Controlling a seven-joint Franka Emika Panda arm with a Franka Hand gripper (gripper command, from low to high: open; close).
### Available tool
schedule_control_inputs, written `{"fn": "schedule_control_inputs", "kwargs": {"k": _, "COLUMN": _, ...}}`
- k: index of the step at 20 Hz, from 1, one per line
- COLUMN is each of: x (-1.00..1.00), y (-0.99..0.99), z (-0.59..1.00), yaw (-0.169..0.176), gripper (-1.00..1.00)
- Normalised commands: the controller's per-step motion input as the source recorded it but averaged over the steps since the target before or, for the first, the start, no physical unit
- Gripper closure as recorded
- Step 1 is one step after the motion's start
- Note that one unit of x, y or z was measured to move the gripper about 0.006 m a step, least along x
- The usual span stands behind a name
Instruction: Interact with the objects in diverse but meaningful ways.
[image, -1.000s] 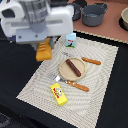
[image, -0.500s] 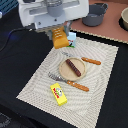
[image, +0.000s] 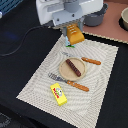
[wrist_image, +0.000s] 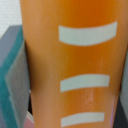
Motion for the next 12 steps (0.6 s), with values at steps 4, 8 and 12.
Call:
{"fn": "schedule_control_inputs", "kwargs": {"k": 4, "x": 0.8, "y": 0.65, "z": 0.04, "yaw": 0.0, "gripper": 1.0}}
{"fn": "schedule_control_inputs", "kwargs": {"k": 8, "x": 0.57, "y": 0.67, "z": -0.07, "yaw": 0.0, "gripper": 1.0}}
{"fn": "schedule_control_inputs", "kwargs": {"k": 12, "x": 0.44, "y": 0.63, "z": -0.13, "yaw": 0.0, "gripper": 1.0}}
